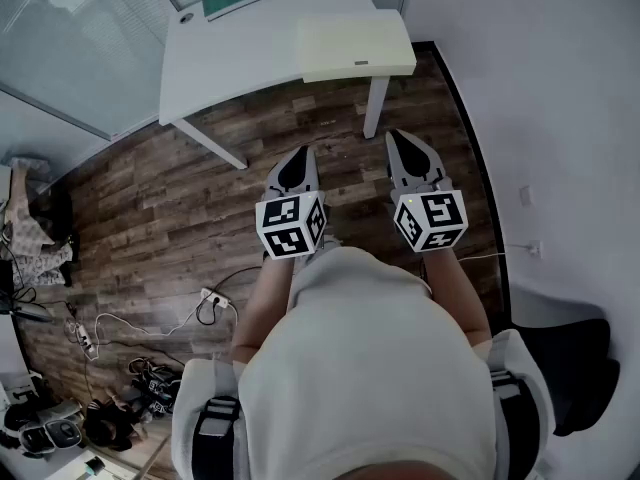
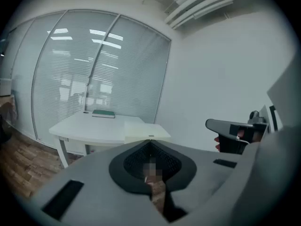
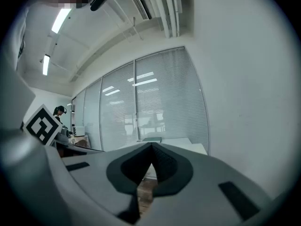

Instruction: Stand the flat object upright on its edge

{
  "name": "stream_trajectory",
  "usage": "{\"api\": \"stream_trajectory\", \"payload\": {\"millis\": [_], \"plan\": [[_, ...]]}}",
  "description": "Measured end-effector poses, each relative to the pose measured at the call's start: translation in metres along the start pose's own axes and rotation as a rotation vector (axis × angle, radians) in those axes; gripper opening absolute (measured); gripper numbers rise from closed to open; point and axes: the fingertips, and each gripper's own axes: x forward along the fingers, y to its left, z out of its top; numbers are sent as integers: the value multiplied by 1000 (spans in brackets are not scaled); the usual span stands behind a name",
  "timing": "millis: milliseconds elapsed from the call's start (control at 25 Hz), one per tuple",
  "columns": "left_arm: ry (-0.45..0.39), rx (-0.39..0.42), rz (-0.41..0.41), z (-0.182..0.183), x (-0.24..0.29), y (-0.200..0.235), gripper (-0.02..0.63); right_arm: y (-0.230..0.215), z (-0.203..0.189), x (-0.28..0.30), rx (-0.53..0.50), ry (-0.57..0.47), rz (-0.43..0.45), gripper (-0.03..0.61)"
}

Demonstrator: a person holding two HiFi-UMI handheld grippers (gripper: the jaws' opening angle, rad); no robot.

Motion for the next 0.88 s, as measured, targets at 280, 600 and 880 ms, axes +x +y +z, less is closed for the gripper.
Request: {"api": "stream_trajectory", "payload": {"millis": [280,600,880], "plan": [[-7,-12,-2,-2,-9,-10,20,3,-4,-13,20,-11,7,18],[0,-23,9,-8,-12,-22,21,0,-8,-24,49,-17,25,18],[9,-40,19,-13,-13,-27,21,-6,-8,-30,87,-22,25,20]]}}
